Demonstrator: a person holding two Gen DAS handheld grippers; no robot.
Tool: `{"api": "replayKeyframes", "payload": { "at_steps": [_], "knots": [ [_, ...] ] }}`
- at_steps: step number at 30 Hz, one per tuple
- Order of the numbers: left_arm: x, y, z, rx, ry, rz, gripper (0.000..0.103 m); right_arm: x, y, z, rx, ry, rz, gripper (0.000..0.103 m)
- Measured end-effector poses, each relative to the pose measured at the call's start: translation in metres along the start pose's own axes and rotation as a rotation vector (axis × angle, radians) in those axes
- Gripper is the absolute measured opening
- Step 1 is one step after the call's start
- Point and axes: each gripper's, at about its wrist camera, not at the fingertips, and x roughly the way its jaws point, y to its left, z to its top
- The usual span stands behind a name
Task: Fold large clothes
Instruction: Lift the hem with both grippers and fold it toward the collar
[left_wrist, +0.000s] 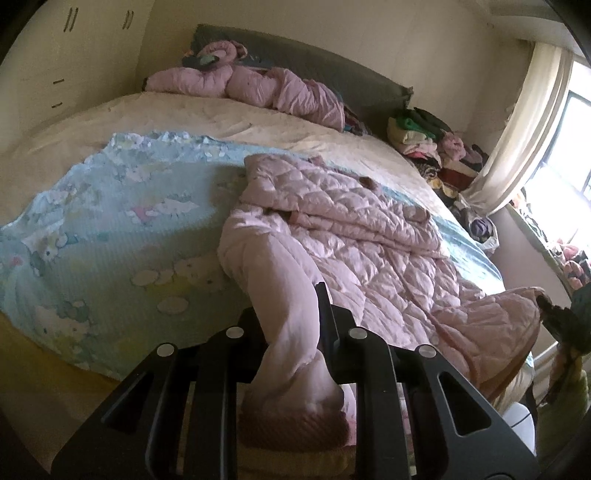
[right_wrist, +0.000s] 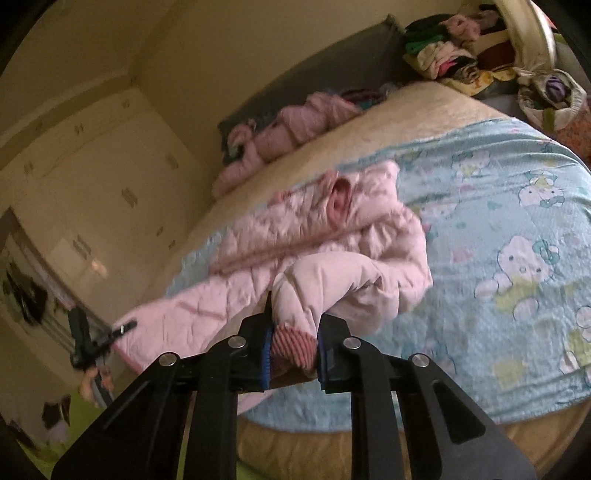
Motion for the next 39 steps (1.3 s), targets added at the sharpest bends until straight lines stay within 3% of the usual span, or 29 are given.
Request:
{"api": "replayKeyframes", "payload": {
  "at_steps": [8,18,39],
  "knots": [
    [0.0,-0.001,0.016,-0.002,-0.033,0.006,0.013,0.013,-0.004,0.029,0.079,-0.106,0.014,0.016],
    [0.001,-0.012,0.037,0.049,-0.075,0.06,0.013,0.024,0.009,0.059,0.043,-0.147,-0.01,0.016],
    [0.019,-0.018,0.092,0.042,-0.116,0.061,0.014,0.052,0.008,0.123,0.051,-0.247,0.003,0.016]
  ]
}}
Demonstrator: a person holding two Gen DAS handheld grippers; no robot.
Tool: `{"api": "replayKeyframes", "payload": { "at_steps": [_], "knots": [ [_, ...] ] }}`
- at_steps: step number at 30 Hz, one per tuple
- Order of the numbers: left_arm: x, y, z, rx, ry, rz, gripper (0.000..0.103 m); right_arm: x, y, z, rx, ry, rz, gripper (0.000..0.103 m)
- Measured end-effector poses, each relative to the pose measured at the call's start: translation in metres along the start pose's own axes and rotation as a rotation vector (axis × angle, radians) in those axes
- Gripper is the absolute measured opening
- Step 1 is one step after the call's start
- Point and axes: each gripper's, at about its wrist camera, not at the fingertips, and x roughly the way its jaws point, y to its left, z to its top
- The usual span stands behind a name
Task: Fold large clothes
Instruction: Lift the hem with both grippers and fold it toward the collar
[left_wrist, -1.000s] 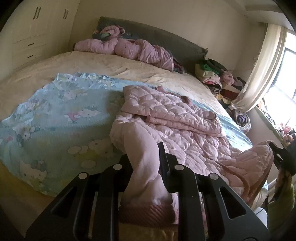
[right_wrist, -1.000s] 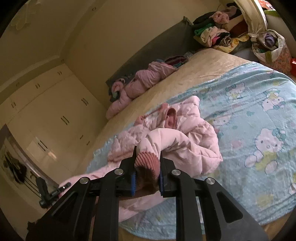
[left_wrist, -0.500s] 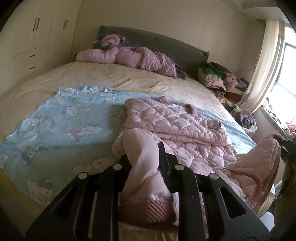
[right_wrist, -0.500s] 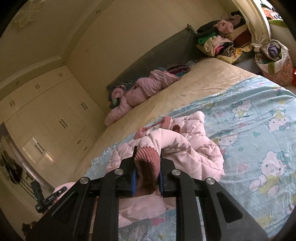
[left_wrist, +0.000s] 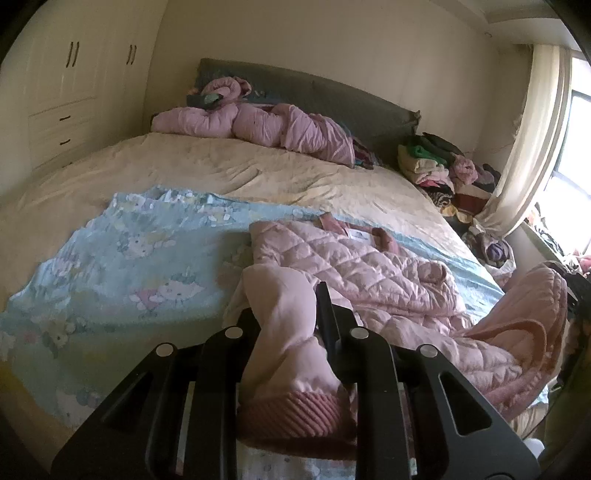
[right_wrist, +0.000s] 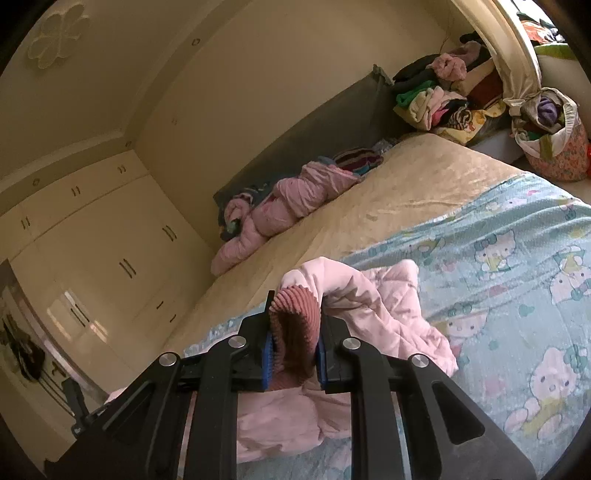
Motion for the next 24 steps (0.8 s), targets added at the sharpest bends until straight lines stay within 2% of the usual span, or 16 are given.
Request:
{"api": "replayKeyframes", "payload": {
  "at_steps": [10,24],
  "knots": [
    [0.02,-0.006,0.029,0.015,-0.01,0.0,0.014,0.025,-0.011,0.021,0.022,-0.034,-0.017,0.016],
    [0.063,-0.01,0.058,0.031,-0.002,0.024,0.015,0.068,-0.028,0.039,0.039,-0.033,-0.068,0.016]
  ]
}}
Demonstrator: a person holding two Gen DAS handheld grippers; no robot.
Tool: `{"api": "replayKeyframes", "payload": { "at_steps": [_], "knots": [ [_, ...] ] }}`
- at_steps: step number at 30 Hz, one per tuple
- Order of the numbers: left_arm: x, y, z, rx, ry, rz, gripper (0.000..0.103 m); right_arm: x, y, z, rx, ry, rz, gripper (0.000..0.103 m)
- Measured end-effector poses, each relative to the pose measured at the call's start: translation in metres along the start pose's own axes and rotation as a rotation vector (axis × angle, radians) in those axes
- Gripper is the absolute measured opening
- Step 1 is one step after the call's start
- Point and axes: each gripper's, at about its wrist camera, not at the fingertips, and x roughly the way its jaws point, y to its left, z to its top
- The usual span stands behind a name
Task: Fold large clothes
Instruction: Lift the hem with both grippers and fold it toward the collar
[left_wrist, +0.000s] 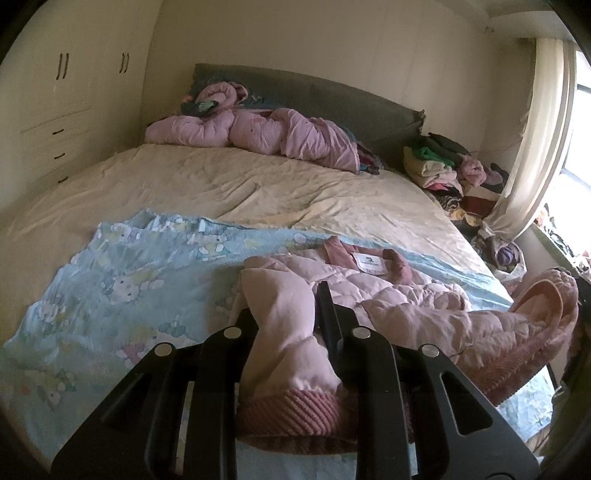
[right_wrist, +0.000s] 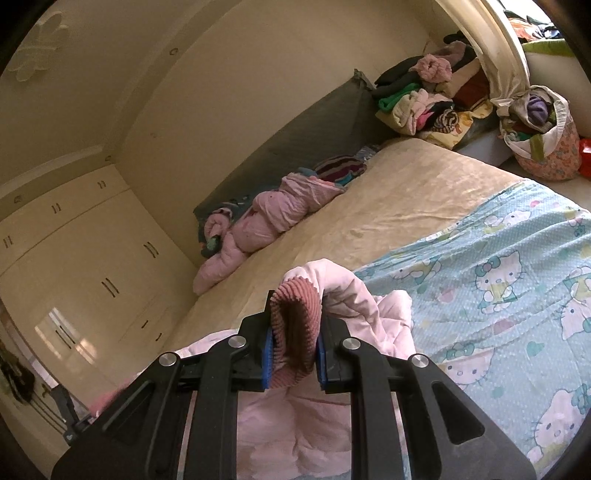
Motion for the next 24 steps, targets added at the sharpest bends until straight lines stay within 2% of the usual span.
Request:
{"api": "replayKeyframes", "payload": {
  "at_steps": [8,16,22,24],
  "knots": [
    [0.037,0.003,0.013,0.005,0.024,0.029,0.016,0.033,-0.009,0.006,0.01,0.011,-0.038,0.016],
    [0.09,0.003,0.025,0.013,0.09,0.075,0.017,0.079,-0.029,0.012,0.036,0.048,-0.101,0.016],
    [0.129,0.004,0.022,0.035,0.146,0.123,0.017,0.121,-0.049,0.011,0.081,0.097,-0.149,0.017],
    [0.138,0.003,0.019,0.038,0.158,0.131,0.017,0.132,-0.057,0.007,0.12,0.099,-0.144,0.023]
  ]
}}
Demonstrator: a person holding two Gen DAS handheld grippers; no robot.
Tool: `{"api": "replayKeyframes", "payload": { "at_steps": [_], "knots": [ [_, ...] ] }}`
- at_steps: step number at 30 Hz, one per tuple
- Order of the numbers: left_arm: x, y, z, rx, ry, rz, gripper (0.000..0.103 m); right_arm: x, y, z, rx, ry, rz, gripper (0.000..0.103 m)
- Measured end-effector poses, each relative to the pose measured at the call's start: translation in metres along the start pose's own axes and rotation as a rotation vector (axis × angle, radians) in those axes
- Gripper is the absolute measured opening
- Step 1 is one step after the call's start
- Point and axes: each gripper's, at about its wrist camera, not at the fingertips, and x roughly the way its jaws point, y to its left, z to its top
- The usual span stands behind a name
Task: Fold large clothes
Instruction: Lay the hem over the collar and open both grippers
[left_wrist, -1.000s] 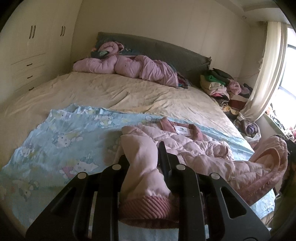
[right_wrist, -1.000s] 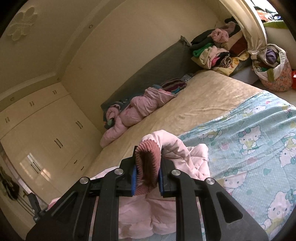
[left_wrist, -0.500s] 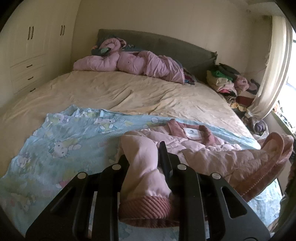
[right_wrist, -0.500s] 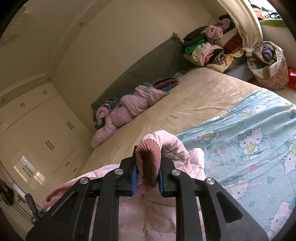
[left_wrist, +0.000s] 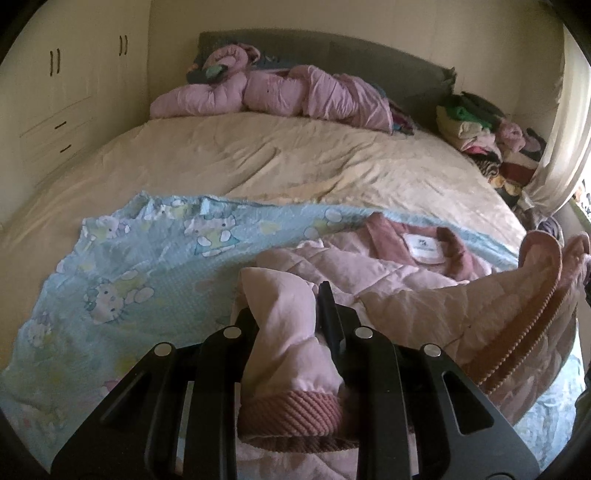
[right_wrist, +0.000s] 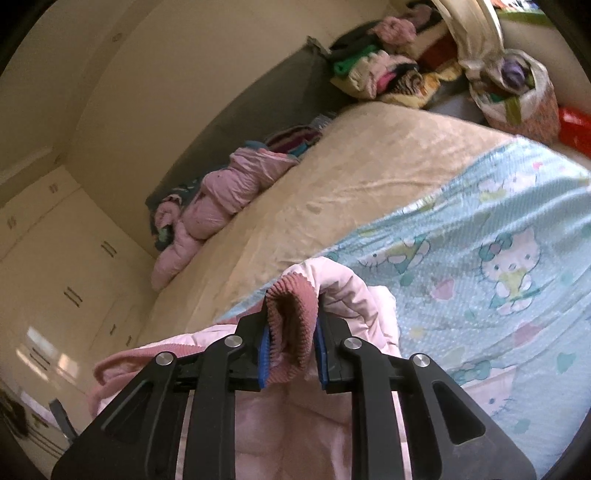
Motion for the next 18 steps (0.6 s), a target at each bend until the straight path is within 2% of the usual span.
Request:
{"api": "replayKeyframes", "payload": {
  "at_steps": [1,2,3,5,7,8,12,14,17,18],
  "knots": [
    [0.003,-0.001,0.0,0.002,0.001,0.004,0.017,0.003,-0.002,-0.001,0.01,-0.001,0.009,0.026],
    [0.006,-0.002,-0.001,0.006,0.003,0.005,0.017,0.006,-0.004,-0.002,0.023,-0.006,0.026,0.039],
    [0.008,-0.003,-0.001,0.008,0.005,0.005,0.017,0.006,-0.004,-0.003,0.036,-0.012,0.042,0.06],
    [0.013,-0.003,-0.003,0.005,0.012,0.004,0.017,0.0,-0.004,-0.008,0.072,-0.049,0.062,0.084],
    [0.018,-0.001,-0.004,-0.01,0.021,-0.003,0.017,-0.006,0.002,-0.013,0.05,-0.065,0.101,0.084],
    [0.02,-0.001,-0.004,-0.017,0.024,-0.01,0.018,-0.006,0.01,-0.021,-0.003,-0.049,0.107,0.084],
    [0.027,-0.003,-0.002,-0.027,0.027,-0.011,0.02,0.003,0.032,-0.054,-0.184,0.048,0.053,0.084],
    [0.028,-0.001,-0.001,-0.05,0.024,-0.03,0.024,0.014,0.032,-0.073,-0.23,0.105,-0.025,0.084],
    [0.023,0.002,0.002,-0.078,0.006,-0.081,0.04,0.022,0.025,-0.09,-0.256,0.131,-0.097,0.083],
    [0.017,0.003,0.003,-0.09,-0.013,-0.11,0.052,0.023,0.023,-0.095,-0.278,0.124,-0.127,0.083]
  ]
}}
